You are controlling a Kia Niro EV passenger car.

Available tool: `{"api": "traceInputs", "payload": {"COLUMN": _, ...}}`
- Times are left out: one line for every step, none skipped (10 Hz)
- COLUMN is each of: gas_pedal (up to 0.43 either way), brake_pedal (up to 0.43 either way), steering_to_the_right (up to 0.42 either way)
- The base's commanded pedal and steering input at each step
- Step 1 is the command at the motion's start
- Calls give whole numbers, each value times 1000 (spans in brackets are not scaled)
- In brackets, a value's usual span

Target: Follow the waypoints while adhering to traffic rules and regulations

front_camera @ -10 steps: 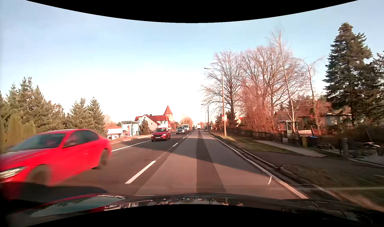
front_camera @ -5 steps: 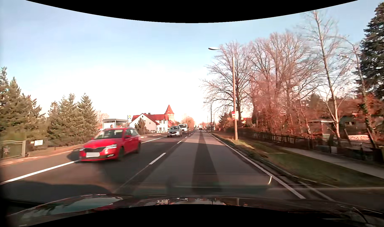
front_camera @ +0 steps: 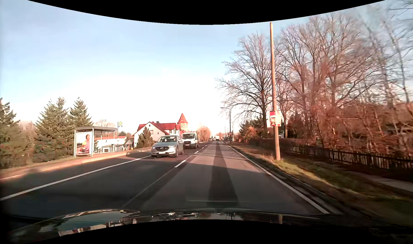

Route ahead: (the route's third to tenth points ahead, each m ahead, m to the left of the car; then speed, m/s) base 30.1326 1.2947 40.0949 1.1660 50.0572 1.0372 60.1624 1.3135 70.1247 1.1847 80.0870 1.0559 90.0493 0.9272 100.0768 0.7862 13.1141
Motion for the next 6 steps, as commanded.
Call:
{"api": "traceInputs", "payload": {"gas_pedal": 110, "brake_pedal": 0, "steering_to_the_right": -4}}
{"api": "traceInputs", "payload": {"gas_pedal": 110, "brake_pedal": 0, "steering_to_the_right": -4}}
{"api": "traceInputs", "payload": {"gas_pedal": 110, "brake_pedal": 0, "steering_to_the_right": -4}}
{"api": "traceInputs", "payload": {"gas_pedal": 110, "brake_pedal": 0, "steering_to_the_right": -4}}
{"api": "traceInputs", "payload": {"gas_pedal": 110, "brake_pedal": 0, "steering_to_the_right": -3}}
{"api": "traceInputs", "payload": {"gas_pedal": 110, "brake_pedal": 0, "steering_to_the_right": 0}}
